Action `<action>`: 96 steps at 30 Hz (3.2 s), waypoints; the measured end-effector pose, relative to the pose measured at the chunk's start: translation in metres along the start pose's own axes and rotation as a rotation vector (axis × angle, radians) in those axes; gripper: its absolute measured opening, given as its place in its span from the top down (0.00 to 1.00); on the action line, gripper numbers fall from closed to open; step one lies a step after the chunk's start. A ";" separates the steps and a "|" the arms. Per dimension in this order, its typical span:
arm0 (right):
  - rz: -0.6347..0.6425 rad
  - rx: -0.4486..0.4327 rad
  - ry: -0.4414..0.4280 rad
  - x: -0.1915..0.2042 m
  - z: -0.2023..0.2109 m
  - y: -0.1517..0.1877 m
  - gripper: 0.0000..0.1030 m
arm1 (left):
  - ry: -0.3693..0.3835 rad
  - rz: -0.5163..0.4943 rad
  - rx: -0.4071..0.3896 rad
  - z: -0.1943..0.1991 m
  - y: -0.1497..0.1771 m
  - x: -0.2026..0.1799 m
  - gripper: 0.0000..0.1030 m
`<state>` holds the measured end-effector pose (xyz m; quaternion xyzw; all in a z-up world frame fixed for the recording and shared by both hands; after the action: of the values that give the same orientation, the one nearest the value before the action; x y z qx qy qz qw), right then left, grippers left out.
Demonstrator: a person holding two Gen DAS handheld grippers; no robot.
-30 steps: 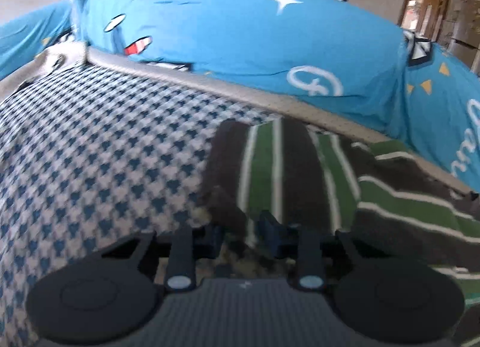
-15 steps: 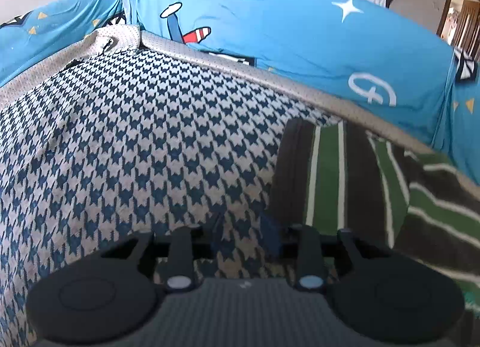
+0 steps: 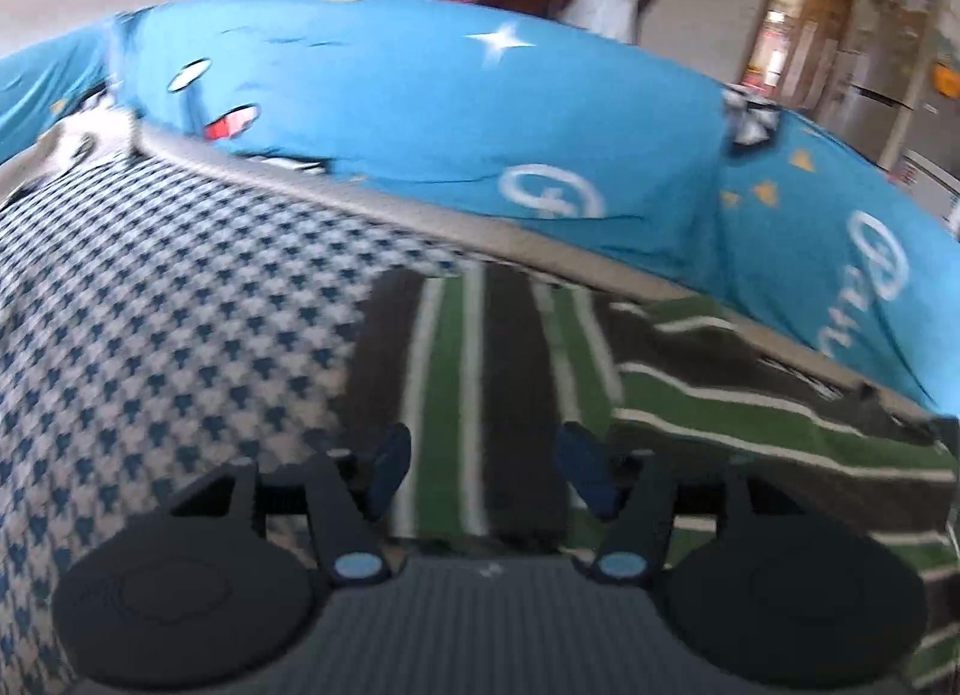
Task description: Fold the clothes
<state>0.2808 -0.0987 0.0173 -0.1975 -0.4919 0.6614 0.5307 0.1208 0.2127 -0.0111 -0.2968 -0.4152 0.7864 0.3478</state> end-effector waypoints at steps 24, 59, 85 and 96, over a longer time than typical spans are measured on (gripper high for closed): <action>-0.284 0.000 0.257 -0.117 -0.014 -0.002 0.54 | 0.146 -0.141 0.041 0.003 0.032 -0.058 0.26; -0.085 -0.026 0.306 -0.115 0.032 -0.013 0.95 | 0.147 -0.176 0.098 -0.006 0.046 -0.070 0.18; 0.030 -0.111 0.192 -0.111 -0.055 -0.015 0.83 | 0.116 -0.089 0.092 -0.016 0.032 -0.054 0.18; 0.090 -0.221 0.346 -0.106 -0.040 -0.032 0.93 | 0.112 -0.089 0.100 -0.018 0.036 -0.053 0.17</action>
<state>0.3662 -0.1775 -0.0002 -0.3870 -0.4538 0.5824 0.5524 0.1548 0.1636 -0.0413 -0.3038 -0.3679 0.7721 0.4198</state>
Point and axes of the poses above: each gripper's, at about its wrist camera, not at the fingertips, and z roughly against the way its jaws point, x to its left, y to its underside, the point moved 5 cm from there along -z, roughly the way its jaws point, and after that the axes turned 14 degrees about -x, right-handed, at the moved point
